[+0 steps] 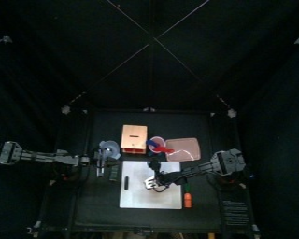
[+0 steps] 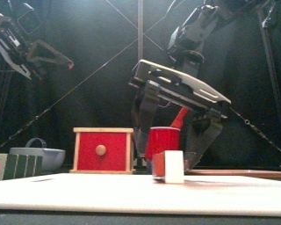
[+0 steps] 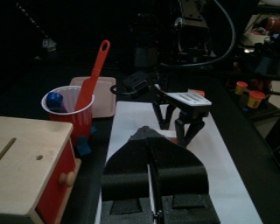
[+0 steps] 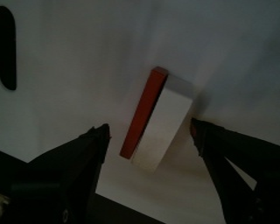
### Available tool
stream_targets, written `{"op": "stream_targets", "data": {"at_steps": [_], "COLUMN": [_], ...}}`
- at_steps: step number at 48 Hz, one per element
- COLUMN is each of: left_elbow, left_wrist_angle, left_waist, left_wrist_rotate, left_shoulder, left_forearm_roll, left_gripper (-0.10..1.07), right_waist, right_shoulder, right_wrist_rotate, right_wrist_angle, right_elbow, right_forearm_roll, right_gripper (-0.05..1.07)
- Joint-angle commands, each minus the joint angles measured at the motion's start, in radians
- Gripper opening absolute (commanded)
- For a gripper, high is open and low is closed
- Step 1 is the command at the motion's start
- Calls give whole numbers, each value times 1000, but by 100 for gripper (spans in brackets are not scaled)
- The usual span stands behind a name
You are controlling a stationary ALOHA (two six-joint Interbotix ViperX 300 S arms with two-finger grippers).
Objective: Grab salmon sushi
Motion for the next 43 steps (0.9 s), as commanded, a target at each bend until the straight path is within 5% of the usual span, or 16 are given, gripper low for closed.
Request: {"op": "stream_targets", "data": {"at_steps": [1,9,23,34,43], "left_elbow": [-9,-5,-2,-2,-2], "left_wrist_angle": [-3,-3,-5,-5,-3], "left_waist": [5,12,17,15,17], "left_wrist_rotate": [0,0,0,0,0], "left_shoulder": [2,2,2,3,3], "left_forearm_roll": [2,2,2,2,0], "left_gripper": [-2,-2,-2,-2,-2], "right_waist": [0,2,2,2,-5], "right_shoulder": [-8,-3,11,-14,-32], "right_wrist_rotate": [0,3,3,5,5], "right_wrist_angle": [28,51,49,-17,-198], "right_elbow": [-35,-46,-58,-38,29], "right_forearm_roll": [2,3,8,-43,-55], "right_gripper": [101,94,60,59,59]}}
